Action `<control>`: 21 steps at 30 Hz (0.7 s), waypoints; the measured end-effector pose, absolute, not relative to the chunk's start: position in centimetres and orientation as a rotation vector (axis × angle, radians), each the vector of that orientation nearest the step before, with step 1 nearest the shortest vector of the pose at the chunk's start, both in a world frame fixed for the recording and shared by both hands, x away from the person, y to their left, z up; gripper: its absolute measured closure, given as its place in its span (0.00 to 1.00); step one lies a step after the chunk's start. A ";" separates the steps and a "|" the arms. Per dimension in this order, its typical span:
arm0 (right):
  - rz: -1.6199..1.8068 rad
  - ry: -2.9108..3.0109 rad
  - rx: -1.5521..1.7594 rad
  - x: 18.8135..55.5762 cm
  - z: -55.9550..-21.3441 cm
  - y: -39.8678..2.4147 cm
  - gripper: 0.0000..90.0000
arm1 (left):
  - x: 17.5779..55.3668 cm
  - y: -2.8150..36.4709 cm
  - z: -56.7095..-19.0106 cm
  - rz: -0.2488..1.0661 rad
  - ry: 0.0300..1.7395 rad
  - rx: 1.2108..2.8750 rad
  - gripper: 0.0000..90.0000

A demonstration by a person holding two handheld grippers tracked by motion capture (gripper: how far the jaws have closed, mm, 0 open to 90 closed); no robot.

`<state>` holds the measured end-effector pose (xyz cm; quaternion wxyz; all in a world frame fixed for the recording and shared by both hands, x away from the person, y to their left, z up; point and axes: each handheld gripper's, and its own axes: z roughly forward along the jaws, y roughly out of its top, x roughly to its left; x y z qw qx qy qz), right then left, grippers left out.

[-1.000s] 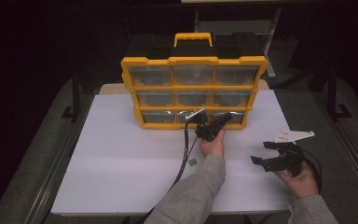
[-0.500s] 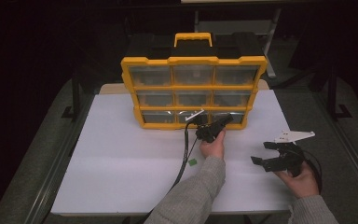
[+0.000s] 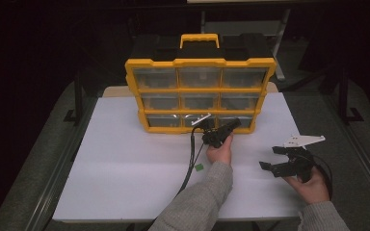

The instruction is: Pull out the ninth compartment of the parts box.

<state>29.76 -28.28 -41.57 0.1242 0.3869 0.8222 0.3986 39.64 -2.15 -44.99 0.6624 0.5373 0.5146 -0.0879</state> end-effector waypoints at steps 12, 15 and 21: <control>1.156 2.395 1.136 29.8 -41.5 -28.4 0.19 | 39.0 -2.0 -44.9 -0.204 1.152 1.227 0.87; 1.154 2.396 1.135 29.8 -41.5 -28.4 0.19 | 38.9 -2.0 -44.9 -0.202 1.144 1.237 0.87; 1.153 2.396 1.134 29.8 -41.5 -28.4 0.19 | 38.5 -1.8 -45.0 -0.205 1.133 1.249 0.87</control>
